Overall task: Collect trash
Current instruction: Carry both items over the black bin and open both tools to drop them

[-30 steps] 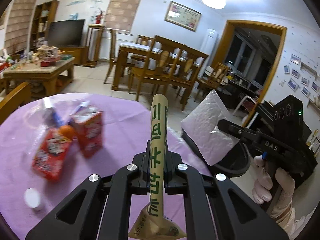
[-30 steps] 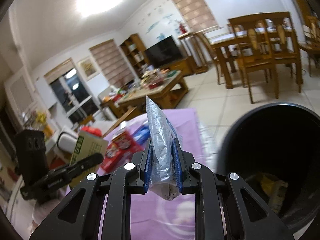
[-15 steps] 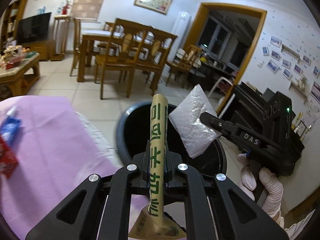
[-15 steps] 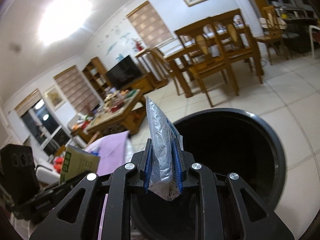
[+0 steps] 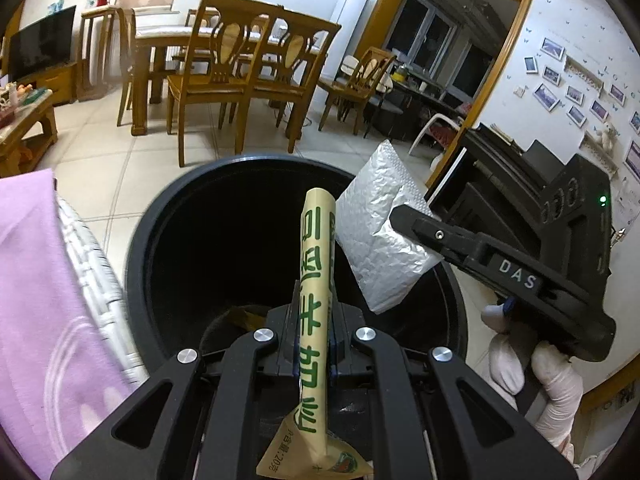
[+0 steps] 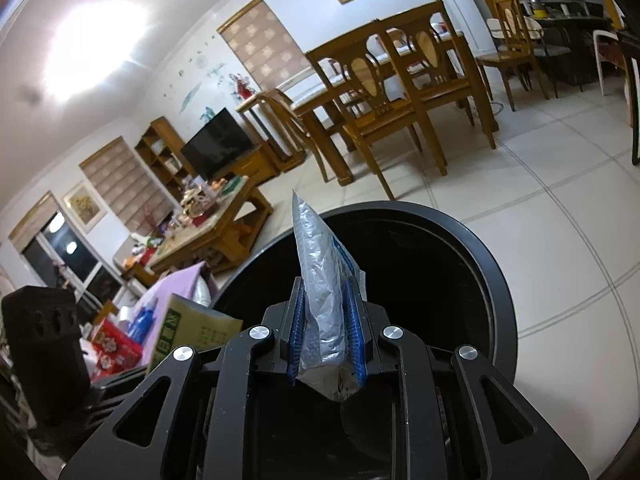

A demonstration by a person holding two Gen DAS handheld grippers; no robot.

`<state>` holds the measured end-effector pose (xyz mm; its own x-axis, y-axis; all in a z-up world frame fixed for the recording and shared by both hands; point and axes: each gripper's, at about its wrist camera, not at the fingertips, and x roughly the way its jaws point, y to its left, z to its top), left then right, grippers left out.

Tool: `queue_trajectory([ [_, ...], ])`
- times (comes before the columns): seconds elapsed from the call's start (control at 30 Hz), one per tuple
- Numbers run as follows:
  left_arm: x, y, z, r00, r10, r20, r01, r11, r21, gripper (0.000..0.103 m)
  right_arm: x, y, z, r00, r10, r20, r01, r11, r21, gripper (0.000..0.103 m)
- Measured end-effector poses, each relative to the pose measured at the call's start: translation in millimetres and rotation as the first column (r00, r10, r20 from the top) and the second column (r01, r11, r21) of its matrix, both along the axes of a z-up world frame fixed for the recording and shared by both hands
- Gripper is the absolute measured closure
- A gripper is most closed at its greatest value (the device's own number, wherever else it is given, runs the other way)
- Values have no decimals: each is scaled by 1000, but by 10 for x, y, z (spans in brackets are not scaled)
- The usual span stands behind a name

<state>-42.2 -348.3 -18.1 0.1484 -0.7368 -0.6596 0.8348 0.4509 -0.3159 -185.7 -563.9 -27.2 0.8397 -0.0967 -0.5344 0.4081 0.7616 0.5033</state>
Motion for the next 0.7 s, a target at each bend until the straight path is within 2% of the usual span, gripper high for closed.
queue_trajectory([
  [0.53,125,-228,-30,1000,11,-3,-11,1000,-6,93,107,-55,-112,999,-9,-32,9,1000,20,83],
  [0.7,167,-286,-125,999,31,-9,-30,999,24,92,144,-29,-124,999,-12,-36,12,1000,21,82],
])
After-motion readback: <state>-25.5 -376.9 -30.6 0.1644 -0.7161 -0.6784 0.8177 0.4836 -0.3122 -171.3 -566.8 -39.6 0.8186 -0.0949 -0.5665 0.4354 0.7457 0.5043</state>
